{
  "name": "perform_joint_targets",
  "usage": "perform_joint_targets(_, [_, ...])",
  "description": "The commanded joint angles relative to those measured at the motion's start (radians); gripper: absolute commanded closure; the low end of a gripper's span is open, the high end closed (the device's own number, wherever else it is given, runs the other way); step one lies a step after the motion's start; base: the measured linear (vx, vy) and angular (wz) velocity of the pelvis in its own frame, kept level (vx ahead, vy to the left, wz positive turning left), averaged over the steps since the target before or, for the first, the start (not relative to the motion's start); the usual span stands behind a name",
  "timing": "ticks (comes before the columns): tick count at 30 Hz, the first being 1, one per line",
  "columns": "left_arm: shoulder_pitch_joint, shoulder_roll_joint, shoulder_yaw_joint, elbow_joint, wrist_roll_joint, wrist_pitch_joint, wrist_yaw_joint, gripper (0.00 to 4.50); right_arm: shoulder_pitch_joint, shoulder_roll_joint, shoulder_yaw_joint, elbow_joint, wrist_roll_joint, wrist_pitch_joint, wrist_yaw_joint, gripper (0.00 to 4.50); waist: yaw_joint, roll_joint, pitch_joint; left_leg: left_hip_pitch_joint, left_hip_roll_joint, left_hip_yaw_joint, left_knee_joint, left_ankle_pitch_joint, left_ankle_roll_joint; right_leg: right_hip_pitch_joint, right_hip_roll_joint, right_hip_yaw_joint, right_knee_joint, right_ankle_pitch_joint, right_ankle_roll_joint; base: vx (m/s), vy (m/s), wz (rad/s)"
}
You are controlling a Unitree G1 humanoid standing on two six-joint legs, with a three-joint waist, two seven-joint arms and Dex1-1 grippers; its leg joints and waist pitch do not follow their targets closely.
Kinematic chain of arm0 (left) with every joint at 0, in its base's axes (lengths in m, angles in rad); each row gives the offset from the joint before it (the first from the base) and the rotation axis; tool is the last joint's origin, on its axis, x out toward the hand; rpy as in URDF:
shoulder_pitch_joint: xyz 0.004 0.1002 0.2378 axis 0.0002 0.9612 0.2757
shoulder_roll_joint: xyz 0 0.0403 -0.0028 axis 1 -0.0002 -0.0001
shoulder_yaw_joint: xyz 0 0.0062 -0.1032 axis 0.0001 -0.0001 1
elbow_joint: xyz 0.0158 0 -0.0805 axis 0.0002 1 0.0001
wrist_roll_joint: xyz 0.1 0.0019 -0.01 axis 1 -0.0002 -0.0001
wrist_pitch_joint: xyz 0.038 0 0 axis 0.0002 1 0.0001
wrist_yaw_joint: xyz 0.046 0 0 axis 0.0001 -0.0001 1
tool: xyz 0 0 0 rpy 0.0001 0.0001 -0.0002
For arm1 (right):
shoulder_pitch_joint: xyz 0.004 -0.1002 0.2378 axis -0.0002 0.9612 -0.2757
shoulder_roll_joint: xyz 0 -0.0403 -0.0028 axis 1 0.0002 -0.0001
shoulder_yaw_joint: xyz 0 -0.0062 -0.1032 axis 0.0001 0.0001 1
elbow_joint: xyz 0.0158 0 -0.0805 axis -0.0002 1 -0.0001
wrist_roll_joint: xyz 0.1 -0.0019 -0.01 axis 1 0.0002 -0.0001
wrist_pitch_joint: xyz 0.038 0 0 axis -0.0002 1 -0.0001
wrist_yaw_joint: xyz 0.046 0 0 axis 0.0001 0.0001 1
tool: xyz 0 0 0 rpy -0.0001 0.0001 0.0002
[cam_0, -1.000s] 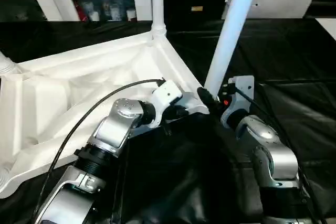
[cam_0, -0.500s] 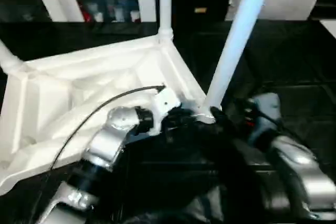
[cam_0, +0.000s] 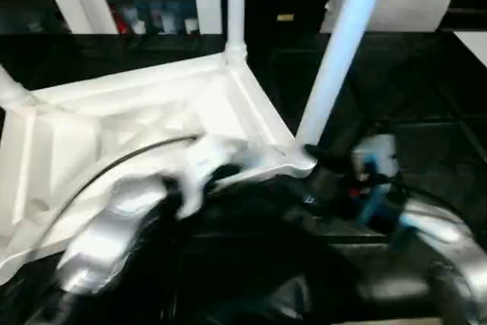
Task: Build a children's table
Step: Rotate leg to tighten
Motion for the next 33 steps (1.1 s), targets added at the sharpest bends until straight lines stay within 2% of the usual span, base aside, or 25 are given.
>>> perform_joint_targets(1, [0.041, 0.017, 0.024, -0.111, -0.026, 0.078, 0.006, 2.28, -0.028, 0.005, 0.039, 0.020, -0.023, 0.000, -0.012, 0.00, 0.001, -0.003, -0.047, 0.010, 0.052, -0.025, -0.069, -0.197, 0.055, 0.041, -0.078, 0.058, -0.087, -0.360, -0.165, 0.000, 0.000, 0.00])
perform_joint_targets(3, [0.093, 0.032, 0.042, -0.176, -0.035, 0.123, 0.010, 2.20, -0.062, 0.027, 0.067, 0.055, -0.042, -0.004, -0.024, 0.00, 0.004, 0.000, -0.044, 0.016, 0.055, -0.025, -0.071, -0.225, 0.042, 0.035, -0.077, 0.059, -0.090, -0.387, -0.158, 0.000, 0.000, 0.00])
perform_joint_targets(4, [0.118, 0.033, 0.054, -0.205, -0.045, 0.154, 0.018, 1.94, -0.080, 0.040, 0.081, 0.074, -0.053, -0.009, -0.031, 0.00, 0.006, 0.003, -0.043, 0.017, 0.055, -0.026, -0.073, -0.238, 0.033, 0.034, -0.075, 0.059, -0.091, -0.396, -0.150, 0.000, 0.000, 0.00])
perform_joint_targets(5, [0.130, 0.033, 0.060, -0.219, -0.050, 0.170, 0.022, 1.94, -0.089, 0.046, 0.088, 0.083, -0.058, -0.011, -0.035, 0.00, 0.005, -0.001, -0.038, 0.016, 0.054, -0.026, -0.076, -0.246, 0.032, 0.033, -0.074, 0.060, -0.094, -0.403, -0.143, 0.000, 0.000, 0.00])
perform_joint_targets(6, [0.171, 0.036, 0.069, -0.254, -0.052, 0.206, 0.045, 1.85, -0.137, 0.067, 0.117, 0.151, -0.117, -0.022, -0.089, 0.00, 0.002, -0.002, -0.038, 0.009, 0.054, -0.031, -0.081, -0.252, 0.015, 0.037, -0.075, 0.059, -0.087, -0.395, -0.144, 0.000, 0.000, 0.00])
perform_joint_targets(7, [0.171, 0.036, 0.069, -0.254, -0.052, 0.206, 0.045, 1.81, -0.137, 0.067, 0.117, 0.151, -0.117, -0.022, -0.089, 0.00, 0.002, -0.002, -0.038, 0.009, 0.054, -0.031, -0.081, -0.252, 0.015, 0.037, -0.075, 0.059, -0.087, -0.395, -0.144, 0.000, 0.000, 0.00])
perform_joint_targets(8, [0.217, 0.051, 0.062, -0.276, -0.028, 0.232, 0.082, 1.81, -0.186, 0.079, 0.160, 0.235, -0.195, -0.078, -0.126, 0.00, 0.001, 0.000, -0.041, 0.018, 0.057, -0.031, -0.078, -0.267, 0.000, 0.030, -0.078, 0.061, -0.086, -0.387, -0.144, 0.000, 0.000, 0.00])
perform_joint_targets(9, [0.233, 0.057, 0.059, -0.281, -0.019, 0.244, 0.096, 1.81, -0.200, 0.078, 0.181, 0.264, -0.233, -0.110, -0.137, 0.00, -0.005, -0.005, -0.034, 0.008, 0.053, -0.030, -0.083, -0.274, -0.001, 0.034, -0.075, 0.059, -0.088, -0.395, -0.139, 0.000, 0.000, 0.00])
perform_joint_targets(10, [0.251, 0.062, 0.052, -0.280, -0.001, 0.251, 0.111, 1.81, -0.218, 0.077, 0.199, 0.295, -0.268, -0.116, -0.156, 0.00, -0.002, -0.004, -0.037, 0.012, 0.051, -0.030, -0.080, -0.278, -0.003, 0.036, -0.079, 0.061, -0.091, -0.413, -0.126, 0.000, 0.000, 0.00])
perform_joint_targets(11, [0.266, 0.070, 0.044, -0.281, 0.016, 0.258, 0.126, 1.81, -0.235, 0.076, 0.208, 0.321, -0.289, -0.109, -0.181, 0.00, -0.003, -0.003, -0.035, 0.016, 0.050, -0.027, -0.079, -0.279, -0.001, 0.030, -0.078, 0.065, -0.094, -0.415, -0.120, 0.000, 0.000, 0.00])
perform_joint_targets(12, [0.292, 0.075, 0.031, -0.269, 0.068, 0.267, 0.171, 1.81, -0.275, 0.058, 0.229, 0.388, -0.348, -0.135, -0.217, 0.00, -0.005, -0.001, -0.036, 0.012, 0.051, -0.030, -0.080, -0.269, -0.001, 0.034, -0.075, 0.063, -0.090, -0.392, -0.124, 0.000, 0.000, 0.00])
perform_joint_targets(13, [0.297, 0.077, 0.030, -0.267, 0.078, 0.270, 0.181, 1.81, -0.284, 0.054, 0.233, 0.403, -0.361, -0.144, -0.224, 0.00, -0.005, -0.002, -0.036, 0.011, 0.052, -0.030, -0.080, -0.267, -0.002, 0.036, -0.075, 0.063, -0.089, -0.384, -0.124, 0.000, 0.000, 0.00])
perform_joint_targets(15, [0.298, 0.068, 0.030, -0.267, 0.089, 0.279, 0.214, 1.81, -0.308, 0.025, 0.246, 0.451, -0.426, -0.198, -0.259, 0.00, 0.001, 0.001, -0.037, 0.020, 0.053, -0.024, -0.076, -0.253, -0.002, 0.031, -0.074, 0.065, -0.089, -0.340, -0.134, 0.000, 0.000, 0.00])
perform_joint_targets(16, [0.294, 0.057, 0.035, -0.264, 0.089, 0.279, 0.226, 1.81, -0.314, 0.013, 0.247, 0.467, -0.442, -0.213, -0.269, 0.00, 0.001, 0.000, -0.037, 0.016, 0.053, -0.024, -0.075, -0.245, -0.003, 0.035, -0.072, 0.065, -0.084, -0.306, -0.145, 0.000, 0.000, 0.00])
perform_joint_targets(19, [0.281, 0.036, 0.043, -0.259, 0.083, 0.280, 0.256, 1.81, -0.330, -0.013, 0.239, 0.519, -0.483, -0.256, -0.300, 0.00, 0.006, 0.002, -0.040, 0.016, 0.052, -0.022, -0.073, -0.224, 0.003, 0.039, -0.071, 0.066, -0.079, -0.253, -0.156, 0.000, 0.000, 0.00])
perform_joint_targets(20, [0.273, 0.032, 0.039, -0.252, 0.083, 0.264, 0.272, 1.81, -0.339, -0.029, 0.206, 0.561, -0.493, -0.273, -0.333, 0.00, 0.007, 0.000, -0.042, 0.014, 0.051, -0.022, -0.071, -0.215, 0.008, 0.042, -0.072, 0.065, -0.076, -0.235, -0.163, 0.000, 0.000, 0.00])
perform_joint_targets(22, [0.264, 0.028, 0.031, -0.238, 0.090, 0.239, 0.287, 1.81, -0.356, -0.077, 0.178, 0.631, -0.532, -0.318, -0.372, 0.00, 0.010, 0.001, -0.044, 0.015, 0.050, -0.022, -0.068, -0.212, 0.010, 0.043, -0.074, 0.063, -0.076, -0.239, -0.167, 0.000, 0.000, 0.00])
perform_joint_targets(25, [0.261, 0.028, 0.019, -0.229, 0.103, 0.228, 0.294, 1.81, -0.374, -0.145, 0.177, 0.708, -0.579, -0.385, -0.400, 0.00, 0.018, -0.001, -0.046, 0.017, 0.050, -0.018, -0.064, -0.206, 0.014, 0.041, -0.072, 0.064, -0.077, -0.229, -0.169, 0.000, 0.000, 0.00])
perform_joint_targets(26, [0.259, 0.027, 0.017, -0.225, 0.105, 0.226, 0.296, 1.81, -0.376, -0.170, 0.166, 0.732, -0.585, -0.400, -0.408, 0.00, 0.022, -0.001, -0.048, 0.019, 0.048, -0.015, -0.062, -0.204, 0.018, 0.042, -0.070, 0.064, -0.076, -0.220, -0.170, 0.000, 0.000, 0.00])
perform_joint_targets(28, [0.256, 0.022, 0.012, -0.217, 0.106, 0.223, 0.309, 1.81, -0.377, -0.223, 0.133, 0.788, -0.592, -0.445, -0.417, 0.00, 0.024, -0.004, -0.051, 0.013, 0.048, -0.017, -0.059, -0.176, 0.031, 0.048, -0.069, 0.062, -0.070, -0.178, -0.179, 0.000, 0.000, 0.00])
perform_joint_targets(30, [0.253, 0.018, 0.008, -0.211, 0.108, 0.217, 0.320, 1.81, -0.371, -0.263, 0.116, 0.817, -0.598, -0.470, -0.417, 0.00, 0.026, -0.004, -0.052, 0.013, 0.048, -0.016, -0.056, -0.168, 0.043, 0.048, -0.068, 0.061, -0.069, -0.153, -0.188, 0.000, 0.000, 0.00])
perform_joint_targets(33, [0.250, 0.017, 0.002, -0.202, 0.110, 0.203, 0.336, 1.81, -0.365, -0.306, 0.093, 0.867, -0.590, -0.510, -0.421, 0.00, 0.023, -0.007, -0.054, 0.005, 0.047, -0.018, -0.053, -0.163, 0.062, 0.055, -0.069, 0.058, -0.067, -0.148, -0.196, 0.000, 0.000, 0.00])
